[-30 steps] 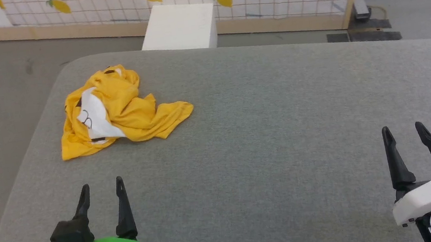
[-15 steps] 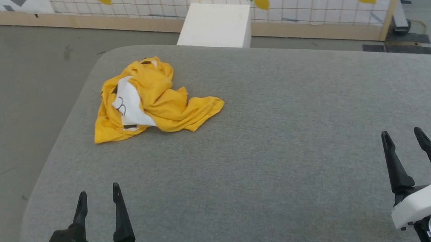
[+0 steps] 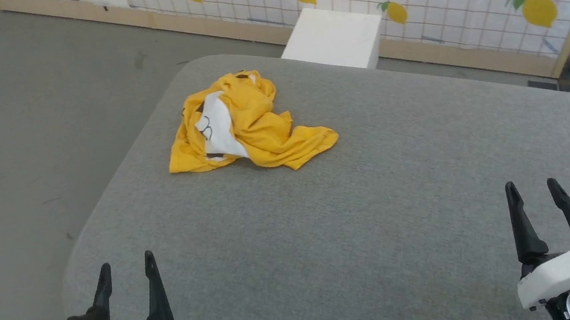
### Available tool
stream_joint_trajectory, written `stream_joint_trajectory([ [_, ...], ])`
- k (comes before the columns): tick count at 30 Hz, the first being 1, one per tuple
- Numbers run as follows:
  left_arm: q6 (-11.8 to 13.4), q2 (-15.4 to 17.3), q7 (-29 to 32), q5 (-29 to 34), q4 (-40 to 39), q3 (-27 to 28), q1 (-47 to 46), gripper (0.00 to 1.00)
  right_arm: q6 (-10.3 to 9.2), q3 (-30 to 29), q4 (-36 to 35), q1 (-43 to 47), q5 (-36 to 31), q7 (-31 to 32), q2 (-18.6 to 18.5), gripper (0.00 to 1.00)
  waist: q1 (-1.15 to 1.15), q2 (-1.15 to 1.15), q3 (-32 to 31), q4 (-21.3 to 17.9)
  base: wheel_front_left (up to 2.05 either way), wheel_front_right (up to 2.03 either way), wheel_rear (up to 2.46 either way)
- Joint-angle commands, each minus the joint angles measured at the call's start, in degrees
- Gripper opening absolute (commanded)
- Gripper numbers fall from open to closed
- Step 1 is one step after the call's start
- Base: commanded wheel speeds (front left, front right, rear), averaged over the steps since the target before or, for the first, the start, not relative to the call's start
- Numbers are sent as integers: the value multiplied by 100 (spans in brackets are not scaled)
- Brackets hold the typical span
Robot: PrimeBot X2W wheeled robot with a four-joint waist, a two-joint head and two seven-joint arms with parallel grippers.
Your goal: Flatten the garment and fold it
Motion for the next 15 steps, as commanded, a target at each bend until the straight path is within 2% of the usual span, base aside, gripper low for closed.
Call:
stream_joint_trajectory([
  [1, -12, -23, -65, -68, 19, 27, 117, 100, -8, -3, 49, 64, 76, -82, 9, 100, 0, 0, -50, 138, 0, 0, 0],
  [15, -19, -26, -229, -240, 45, 50, 195, 100, -9, -122, 198, 87, 201, -247, 10, 100, 0, 0, -42, 643, 0, 0, 0],
])
